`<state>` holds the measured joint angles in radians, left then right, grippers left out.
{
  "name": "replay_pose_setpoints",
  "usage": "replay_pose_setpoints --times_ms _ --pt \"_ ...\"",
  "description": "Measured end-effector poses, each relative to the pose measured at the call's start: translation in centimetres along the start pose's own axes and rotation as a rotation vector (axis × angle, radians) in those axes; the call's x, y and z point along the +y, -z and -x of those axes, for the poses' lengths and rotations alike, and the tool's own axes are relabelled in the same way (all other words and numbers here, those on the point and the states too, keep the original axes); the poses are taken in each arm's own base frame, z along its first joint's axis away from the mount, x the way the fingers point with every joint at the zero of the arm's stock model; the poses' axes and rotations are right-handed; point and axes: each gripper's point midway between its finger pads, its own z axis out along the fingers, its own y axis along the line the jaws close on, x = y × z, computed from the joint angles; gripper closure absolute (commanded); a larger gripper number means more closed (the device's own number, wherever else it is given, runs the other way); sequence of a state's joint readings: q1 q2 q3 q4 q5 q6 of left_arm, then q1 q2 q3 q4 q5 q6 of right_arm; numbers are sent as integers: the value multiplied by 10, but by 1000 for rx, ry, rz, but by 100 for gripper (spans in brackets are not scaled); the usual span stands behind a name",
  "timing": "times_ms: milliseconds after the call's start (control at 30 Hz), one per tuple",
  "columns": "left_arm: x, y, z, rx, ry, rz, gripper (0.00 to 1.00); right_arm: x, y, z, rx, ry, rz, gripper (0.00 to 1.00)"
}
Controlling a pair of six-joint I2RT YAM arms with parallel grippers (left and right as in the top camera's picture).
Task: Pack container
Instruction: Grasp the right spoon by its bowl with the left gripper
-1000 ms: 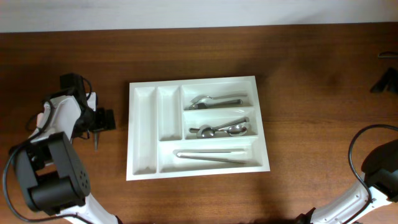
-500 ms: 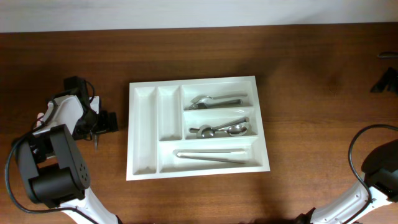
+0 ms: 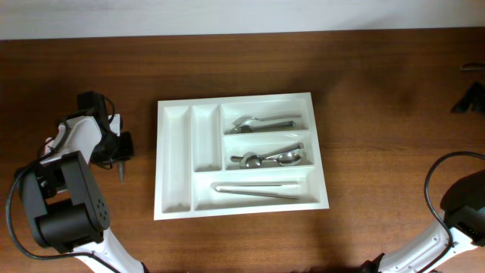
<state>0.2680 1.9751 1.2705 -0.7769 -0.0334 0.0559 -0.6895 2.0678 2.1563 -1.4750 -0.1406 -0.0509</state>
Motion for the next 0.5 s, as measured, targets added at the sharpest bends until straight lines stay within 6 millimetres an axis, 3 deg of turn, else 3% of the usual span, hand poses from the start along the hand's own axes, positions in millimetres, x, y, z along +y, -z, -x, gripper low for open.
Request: replay_pose_setpoints --times_ms 100,500 --pt "1 0 0 0 0 3 97 0 0 0 0 1 0 1" --pt "1 4 -9 47 -3 5 98 0 0 0 0 1 0 1"
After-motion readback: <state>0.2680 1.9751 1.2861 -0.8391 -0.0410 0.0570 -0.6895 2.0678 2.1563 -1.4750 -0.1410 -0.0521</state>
